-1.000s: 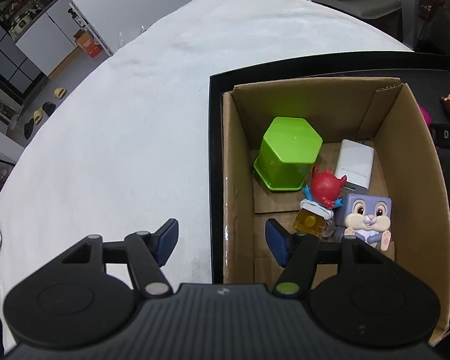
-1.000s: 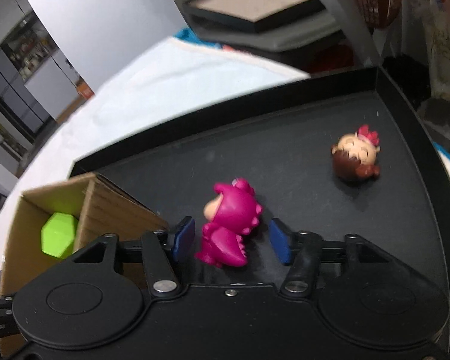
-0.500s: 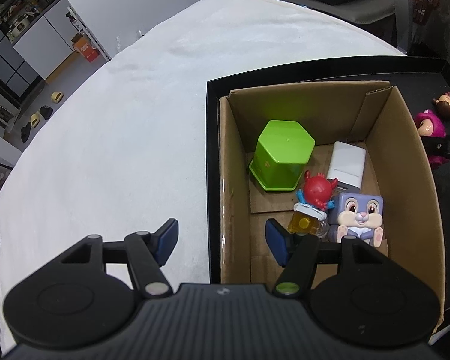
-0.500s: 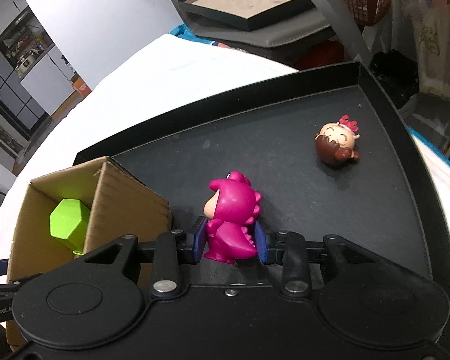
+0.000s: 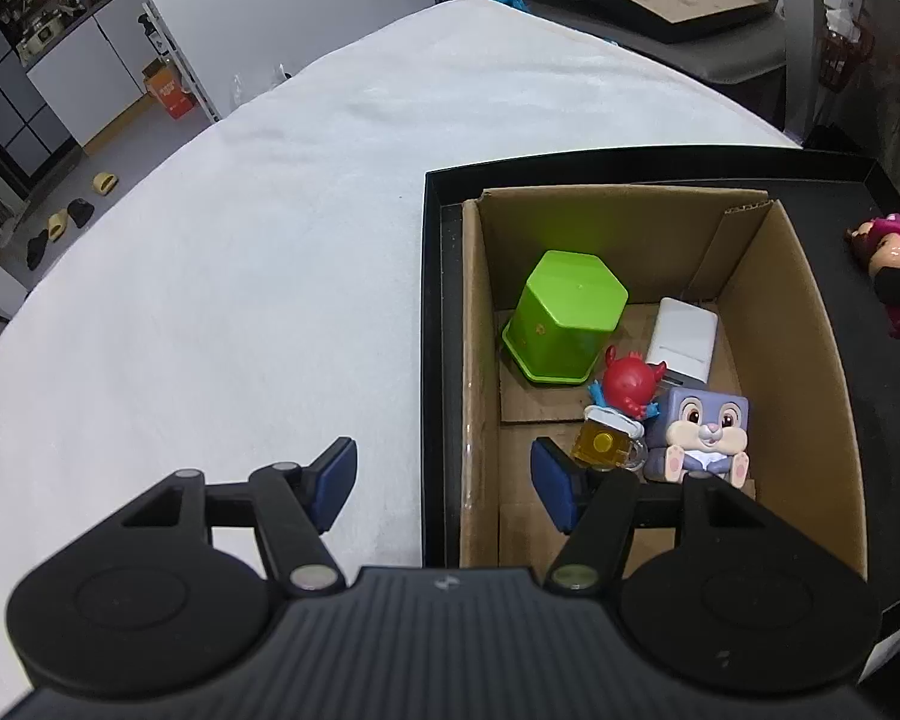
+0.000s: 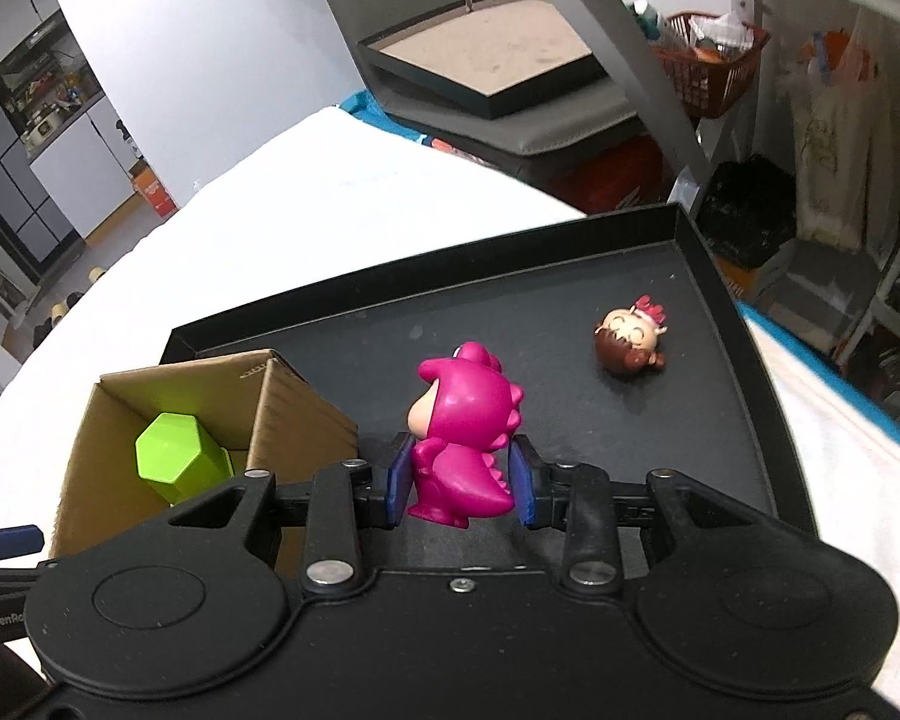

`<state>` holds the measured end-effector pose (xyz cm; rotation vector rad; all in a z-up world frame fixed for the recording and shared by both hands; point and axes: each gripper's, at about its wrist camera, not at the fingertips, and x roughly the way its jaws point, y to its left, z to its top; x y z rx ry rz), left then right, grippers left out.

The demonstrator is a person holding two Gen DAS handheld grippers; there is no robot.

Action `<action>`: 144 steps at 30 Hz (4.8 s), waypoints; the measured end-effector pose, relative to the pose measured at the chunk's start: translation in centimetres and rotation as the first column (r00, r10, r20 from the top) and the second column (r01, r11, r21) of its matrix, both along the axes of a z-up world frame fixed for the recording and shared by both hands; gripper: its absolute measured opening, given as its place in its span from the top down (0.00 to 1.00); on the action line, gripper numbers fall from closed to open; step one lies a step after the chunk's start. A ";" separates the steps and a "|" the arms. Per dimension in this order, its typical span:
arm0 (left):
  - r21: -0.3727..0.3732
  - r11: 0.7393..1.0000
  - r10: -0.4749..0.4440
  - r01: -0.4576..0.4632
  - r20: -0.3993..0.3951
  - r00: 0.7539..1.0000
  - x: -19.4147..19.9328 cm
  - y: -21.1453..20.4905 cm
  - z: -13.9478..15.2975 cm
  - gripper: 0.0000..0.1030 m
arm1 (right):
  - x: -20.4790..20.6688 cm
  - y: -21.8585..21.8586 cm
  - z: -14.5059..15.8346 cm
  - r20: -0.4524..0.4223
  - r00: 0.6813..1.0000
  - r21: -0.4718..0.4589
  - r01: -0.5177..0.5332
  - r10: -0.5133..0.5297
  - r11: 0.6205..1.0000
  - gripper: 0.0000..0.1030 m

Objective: Organize rigid objects
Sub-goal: 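Carry the pink dinosaur into the cardboard box and release it, then move the right gripper to the doll head figure and grasp it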

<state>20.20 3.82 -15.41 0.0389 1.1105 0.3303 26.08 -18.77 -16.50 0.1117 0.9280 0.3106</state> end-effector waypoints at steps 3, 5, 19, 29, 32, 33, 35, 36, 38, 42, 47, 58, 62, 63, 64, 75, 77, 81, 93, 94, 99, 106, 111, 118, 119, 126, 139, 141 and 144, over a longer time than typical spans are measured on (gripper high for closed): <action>-0.015 1.000 -0.008 0.008 0.009 1.000 -0.5 0.2 0.1 0.39 | -0.5 -0.1 0.9 0.017 1.000 -0.008 0.009 -0.009 1.000 0.68; -0.021 1.000 -0.014 0.014 0.017 1.000 -0.7 0.2 0.2 0.39 | -0.8 -0.2 1.4 0.024 1.000 -0.007 0.016 -0.015 1.000 0.68; -0.103 0.994 -0.036 0.042 0.064 0.997 -1.8 1.3 0.4 0.39 | -2.6 2.5 4.2 0.064 0.998 -0.068 -0.021 0.025 0.997 0.68; -0.166 0.984 -0.053 0.061 0.050 0.997 -2.2 2.3 0.0 0.39 | -4.1 5.5 4.9 0.068 0.996 -0.052 -0.062 0.065 0.997 0.68; -0.174 0.982 -0.060 0.066 0.041 0.997 -2.1 2.4 -0.2 0.40 | -4.4 6.2 5.1 0.067 0.995 -0.050 -0.072 0.075 0.996 0.68; -0.180 0.981 -0.062 0.067 0.038 0.997 -2.1 2.5 -0.3 0.40 | -4.4 6.5 5.2 0.064 0.995 -0.049 -0.076 0.079 0.996 0.68; -0.195 0.978 -0.066 0.070 0.027 0.997 -2.1 2.6 -0.5 0.41 | -4.5 7.0 5.2 0.059 0.994 -0.045 -0.085 0.088 0.995 0.68; -0.204 0.976 -0.069 0.072 0.024 0.997 -2.0 2.7 -0.6 0.43 | -4.6 7.3 5.2 0.055 0.994 -0.043 -0.092 0.095 0.995 0.68; -0.215 0.974 -0.073 0.075 0.019 0.997 -2.0 2.9 -0.7 0.47 | -4.7 7.8 5.1 0.049 0.993 -0.039 -0.108 0.110 0.993 0.68; -0.244 0.966 -0.082 0.080 0.001 0.997 -2.0 3.1 -1.1 0.66 | -5.3 9.1 4.9 0.037 0.989 -0.044 -0.139 0.141 0.989 0.68; -0.282 0.956 -0.091 0.084 -0.012 0.996 -2.0 3.3 -1.4 0.88 | -5.7 10.7 4.3 0.010 0.983 -0.058 -0.180 0.181 0.982 0.67; -0.326 0.942 -0.083 0.078 -0.001 0.997 -2.1 4.1 -1.5 0.88 | -6.1 12.7 3.3 -0.035 0.974 -0.054 -0.227 0.225 0.972 0.67; -0.346 0.936 -0.072 0.067 -0.001 0.997 -2.0 4.5 -1.5 0.88 | -5.7 13.4 2.5 -0.058 0.972 -0.036 -0.231 0.229 0.972 0.67; -0.353 0.933 -0.068 0.063 -0.001 0.998 -2.0 4.7 -1.6 0.87 | -5.7 13.6 2.3 -0.061 0.971 -0.031 -0.233 0.231 0.972 0.67; -0.359 0.931 -0.065 0.061 -0.001 0.998 -2.0 4.8 -1.6 0.87 | -5.6 13.9 2.2 -0.063 0.970 -0.029 -0.235 0.233 0.972 0.67; -0.357 0.933 -0.059 0.055 -0.001 0.998 -2.0 5.0 -1.6 0.86 | -6.0 14.9 2.6 -0.037 0.960 -0.002 -0.276 0.276 0.961 0.52; -0.349 0.935 -0.061 0.057 0.000 0.998 -2.0 4.8 -1.5 0.86 | -6.0 14.5 2.7 -0.036 0.962 -0.010 -0.273 0.272 0.962 0.52; -0.328 0.942 -0.068 0.066 0.005 0.998 -2.1 4.4 -1.3 0.84 | -5.9 13.3 2.9 -0.031 0.969 -0.010 -0.246 0.246 0.969 0.52; -0.221 0.972 -0.073 0.077 0.029 0.997 -2.5 3.4 -0.4 0.76 | -5.1 7.5 3.5 0.020 0.995 0.035 -0.095 0.094 0.995 0.52; -0.208 0.975 -0.073 0.077 0.030 0.997 -2.5 3.2 -0.4 0.73 | -5.0 7.0 3.5 0.023 0.996 0.041 -0.083 0.082 0.996 0.52; -0.124 0.989 -0.080 0.084 0.038 0.996 -2.5 2.2 -0.1 0.62 | -4.4 4.6 3.2 0.034 0.999 0.063 -0.028 0.026 0.998 0.51; -0.052 0.995 -0.086 0.087 0.024 0.996 -2.1 0.9 -0.1 0.58 | -3.8 2.1 2.7 0.051 0.999 0.051 0.011 -0.013 0.999 0.47; 0.001 0.995 -0.098 0.098 0.000 0.995 -1.7 -0.1 -0.3 0.57 | -3.1 0.6 1.8 0.046 0.998 0.052 0.029 -0.031 0.998 0.46; 0.045 0.995 -0.086 0.087 -0.028 0.996 -1.2 -0.8 -0.5 0.56 | -2.3 -2.0 0.6 0.060 0.994 0.059 0.088 -0.091 0.994 0.35; 0.051 0.995 -0.081 0.082 -0.030 0.996 -1.1 -0.8 -0.5 0.56 | -2.2 -2.4 0.4 0.059 0.993 0.061 0.098 -0.102 0.993 0.33; 0.077 0.995 -0.053 0.056 -0.044 0.998 -0.4 -1.2 -0.5 0.55 | -1.3 -4.4 -0.8 0.067 0.986 0.040 0.152 -0.155 0.988 0.20; 0.132 0.990 -0.034 0.040 -0.045 0.998 0.7 -2.1 -0.5 0.38 | 1.5 -6.4 -3.9 0.056 0.978 0.025 0.201 -0.202 0.979 0.19; 0.137 0.990 -0.030 0.036 -0.045 0.999 0.9 -2.2 -0.6 0.37 | 2.0 -6.5 -4.4 0.052 0.977 0.026 0.205 -0.206 0.979 0.19; 0.137 0.990 -0.017 0.023 -0.048 0.999 1.3 -2.1 -0.7 0.35 | 2.7 -6.5 -4.8 0.045 0.978 0.028 0.202 -0.203 0.979 0.19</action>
